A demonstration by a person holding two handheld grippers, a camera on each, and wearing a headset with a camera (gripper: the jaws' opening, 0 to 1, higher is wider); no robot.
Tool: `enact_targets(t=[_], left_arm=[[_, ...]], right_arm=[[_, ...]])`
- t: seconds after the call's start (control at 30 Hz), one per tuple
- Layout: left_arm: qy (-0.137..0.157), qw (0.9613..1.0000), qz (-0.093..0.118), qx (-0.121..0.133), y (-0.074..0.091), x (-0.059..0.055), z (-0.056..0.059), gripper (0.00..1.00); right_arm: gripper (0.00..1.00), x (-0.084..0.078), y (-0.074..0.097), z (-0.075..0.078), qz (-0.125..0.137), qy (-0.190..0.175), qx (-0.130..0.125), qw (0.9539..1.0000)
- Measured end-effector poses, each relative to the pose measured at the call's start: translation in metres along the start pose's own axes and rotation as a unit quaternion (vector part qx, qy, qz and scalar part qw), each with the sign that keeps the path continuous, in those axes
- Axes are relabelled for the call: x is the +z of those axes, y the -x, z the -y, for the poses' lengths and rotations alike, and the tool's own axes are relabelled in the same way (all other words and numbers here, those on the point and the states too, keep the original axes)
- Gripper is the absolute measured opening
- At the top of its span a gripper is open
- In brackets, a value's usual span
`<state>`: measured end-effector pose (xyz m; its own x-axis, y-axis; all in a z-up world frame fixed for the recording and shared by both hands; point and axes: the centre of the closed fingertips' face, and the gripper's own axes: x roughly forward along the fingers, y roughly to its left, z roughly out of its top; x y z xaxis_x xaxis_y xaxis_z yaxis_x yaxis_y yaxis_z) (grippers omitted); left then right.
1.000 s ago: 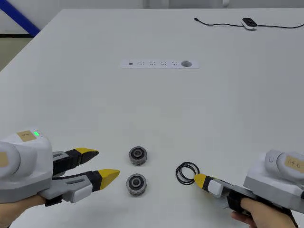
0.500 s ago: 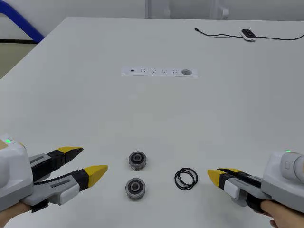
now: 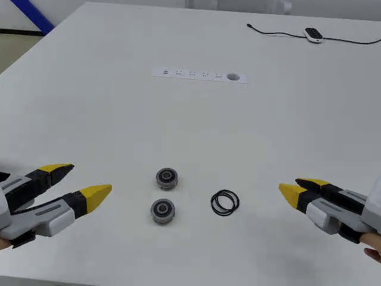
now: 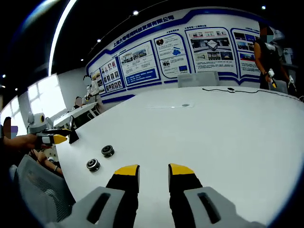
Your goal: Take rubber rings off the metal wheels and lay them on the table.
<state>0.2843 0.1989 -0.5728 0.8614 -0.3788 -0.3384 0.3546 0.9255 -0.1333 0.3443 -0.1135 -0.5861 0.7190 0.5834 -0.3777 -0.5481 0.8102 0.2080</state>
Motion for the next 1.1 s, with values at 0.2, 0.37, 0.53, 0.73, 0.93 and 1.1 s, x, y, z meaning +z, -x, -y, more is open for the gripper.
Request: enact_targets(t=[0.2, 0.37, 0.53, 0.73, 0.93, 1.1], left_arm=[[0.003, 1.0000, -0.001, 0.000, 0.003, -0.007, 0.006, 0.59], [0.021, 0.9997, 0.013, -0.005, 0.006, -0.005, 0.011, 0.62], [0.015, 0.9996, 0.007, -0.021, 0.005, -0.007, 0.021, 0.71], [0.005, 0.9996, -0.006, -0.027, 0.004, -0.012, 0.025, 0.80], [0.015, 0.9994, -0.011, -0.029, 0.004, -0.014, 0.025, 0.86], [0.014, 0.9992, -0.020, -0.032, 0.003, -0.018, 0.027, 0.91]], right_arm=[[0.35, -0.003, 0.015, -0.003, -0.007, 0.032, 0.013, 0.9994], [0.39, -0.010, 0.019, -0.006, -0.019, 0.011, 0.024, 0.9995], [0.48, -0.001, 0.021, -0.013, -0.005, 0.005, 0.038, 0.9992], [0.53, 0.001, 0.022, -0.015, -0.012, 0.011, 0.046, 0.9988], [0.56, 0.004, 0.026, -0.010, -0.001, -0.030, 0.042, 0.9987], [0.59, 0.002, 0.028, -0.004, -0.007, -0.030, 0.034, 0.9990]])
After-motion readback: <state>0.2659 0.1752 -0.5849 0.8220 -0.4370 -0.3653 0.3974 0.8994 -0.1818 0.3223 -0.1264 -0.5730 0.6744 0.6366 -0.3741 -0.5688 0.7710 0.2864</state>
